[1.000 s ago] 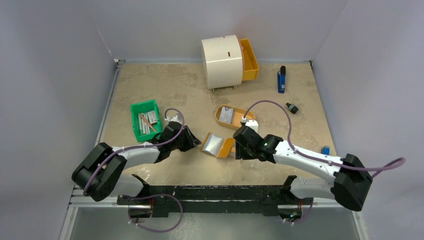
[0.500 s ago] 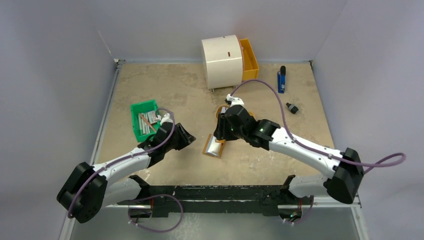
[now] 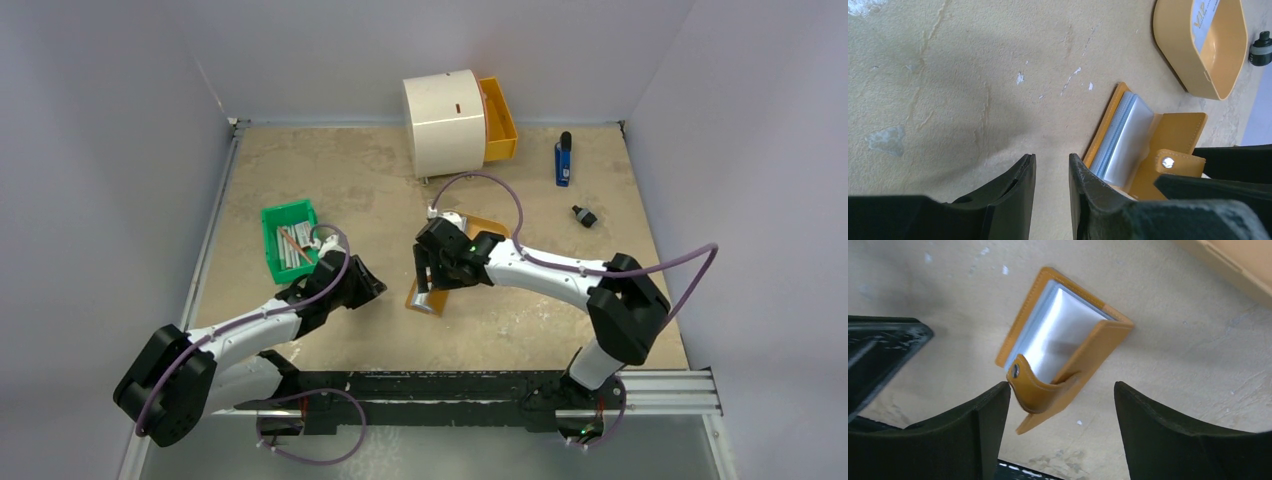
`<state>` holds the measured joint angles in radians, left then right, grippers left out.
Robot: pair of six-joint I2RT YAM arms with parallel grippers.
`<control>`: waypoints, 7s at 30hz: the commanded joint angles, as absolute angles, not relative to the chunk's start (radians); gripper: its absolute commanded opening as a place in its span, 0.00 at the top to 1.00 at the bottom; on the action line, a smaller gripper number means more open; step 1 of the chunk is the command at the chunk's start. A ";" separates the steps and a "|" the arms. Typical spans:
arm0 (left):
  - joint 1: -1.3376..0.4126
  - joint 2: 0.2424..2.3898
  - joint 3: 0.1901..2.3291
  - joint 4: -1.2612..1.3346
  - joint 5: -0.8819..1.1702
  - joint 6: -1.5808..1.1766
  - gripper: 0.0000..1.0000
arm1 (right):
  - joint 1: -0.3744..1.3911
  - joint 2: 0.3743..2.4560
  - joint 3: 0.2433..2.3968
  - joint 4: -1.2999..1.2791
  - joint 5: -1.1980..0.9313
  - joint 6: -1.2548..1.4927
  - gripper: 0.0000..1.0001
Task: Put the credit cards into the card holder
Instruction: Open the card holder at the center of the board.
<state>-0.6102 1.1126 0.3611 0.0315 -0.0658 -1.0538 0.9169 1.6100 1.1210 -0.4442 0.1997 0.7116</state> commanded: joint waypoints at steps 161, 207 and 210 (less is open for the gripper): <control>-0.854 1.628 0.612 0.497 0.071 -1.019 0.41 | 0.790 1.014 0.659 -0.222 0.239 0.764 0.55; -0.856 1.671 0.654 0.533 0.174 -1.009 0.35 | 0.727 1.395 0.476 -0.025 0.100 0.816 0.85; -0.856 1.695 0.669 0.569 0.204 -1.022 0.35 | 0.719 1.399 0.461 -0.005 0.083 0.818 0.85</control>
<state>-0.8516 1.6588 0.6315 0.5007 0.1387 -1.0279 0.7307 1.3437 0.5209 0.0345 0.0788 0.8227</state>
